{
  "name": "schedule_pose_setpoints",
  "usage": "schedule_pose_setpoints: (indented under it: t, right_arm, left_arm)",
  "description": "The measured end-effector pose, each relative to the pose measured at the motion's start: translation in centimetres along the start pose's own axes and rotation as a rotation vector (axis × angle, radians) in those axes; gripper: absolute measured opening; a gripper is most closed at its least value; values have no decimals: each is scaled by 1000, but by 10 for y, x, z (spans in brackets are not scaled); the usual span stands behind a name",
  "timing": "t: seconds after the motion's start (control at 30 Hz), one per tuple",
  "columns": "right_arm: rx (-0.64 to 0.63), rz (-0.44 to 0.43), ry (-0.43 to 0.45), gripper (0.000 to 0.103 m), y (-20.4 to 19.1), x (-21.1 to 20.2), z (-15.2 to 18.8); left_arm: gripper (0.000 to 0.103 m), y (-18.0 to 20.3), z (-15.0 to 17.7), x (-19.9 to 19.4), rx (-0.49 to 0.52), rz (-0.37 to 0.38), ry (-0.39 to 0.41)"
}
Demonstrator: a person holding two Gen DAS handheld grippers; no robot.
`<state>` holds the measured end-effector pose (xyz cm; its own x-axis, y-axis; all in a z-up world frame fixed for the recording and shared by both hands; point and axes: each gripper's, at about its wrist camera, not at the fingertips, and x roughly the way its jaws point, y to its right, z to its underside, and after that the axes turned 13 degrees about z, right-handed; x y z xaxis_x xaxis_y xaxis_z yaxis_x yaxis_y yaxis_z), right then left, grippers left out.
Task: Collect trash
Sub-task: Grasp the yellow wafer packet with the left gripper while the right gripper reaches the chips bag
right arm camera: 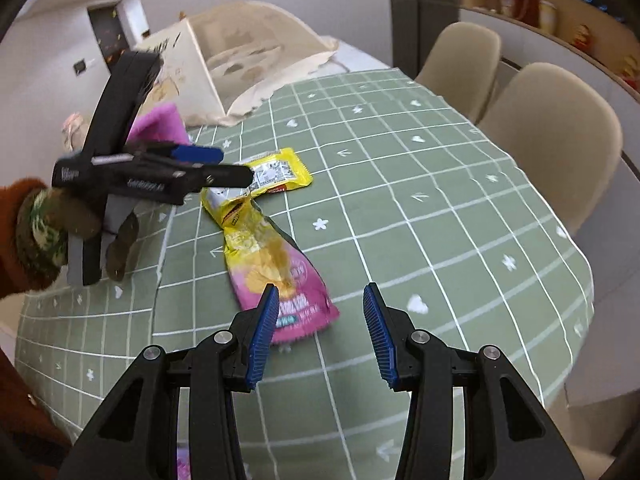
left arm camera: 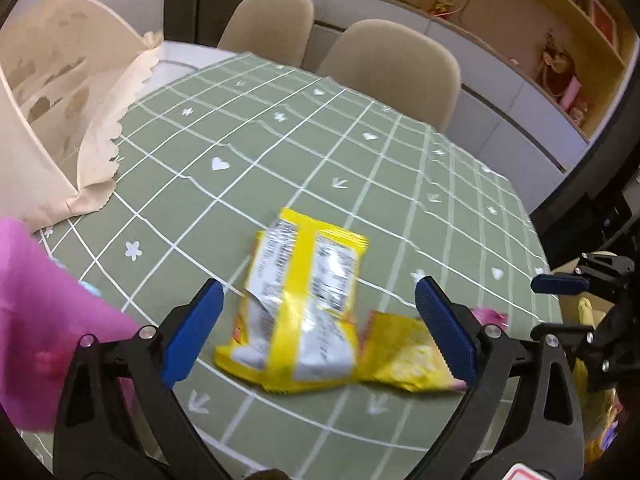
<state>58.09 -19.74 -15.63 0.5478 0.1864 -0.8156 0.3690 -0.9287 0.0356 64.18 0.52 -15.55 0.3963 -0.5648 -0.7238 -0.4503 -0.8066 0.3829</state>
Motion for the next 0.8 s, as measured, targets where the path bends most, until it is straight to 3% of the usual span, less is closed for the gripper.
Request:
schedule_pose_setpoints:
  t: [0.1, 0.3, 0.33, 0.47, 0.67, 0.8]
  right_arm:
    - [9, -18, -3, 42, -1, 8, -5]
    - [23, -54, -12, 42, 0, 19, -7]
    - [14, -66, -11, 42, -1, 20, -8]
    - [-35, -102, -4, 42, -11, 26, -20]
    - [-140, -141, -27, 42, -33, 50, -35]
    - [-234, -139, -55, 42, -51, 65, -38]
  left_arm:
    - [86, -10, -4, 14, -21, -4, -39]
    - [56, -18, -6, 18, -60, -44, -57]
    - [44, -20, -4, 15, -72, -40, -63]
    - [33, -17, 15, -4, -127, 23, -71]
    - [33, 3, 68, -42, -166, 45, -96]
    - [33, 10, 104, -67, -201, 15, -101]
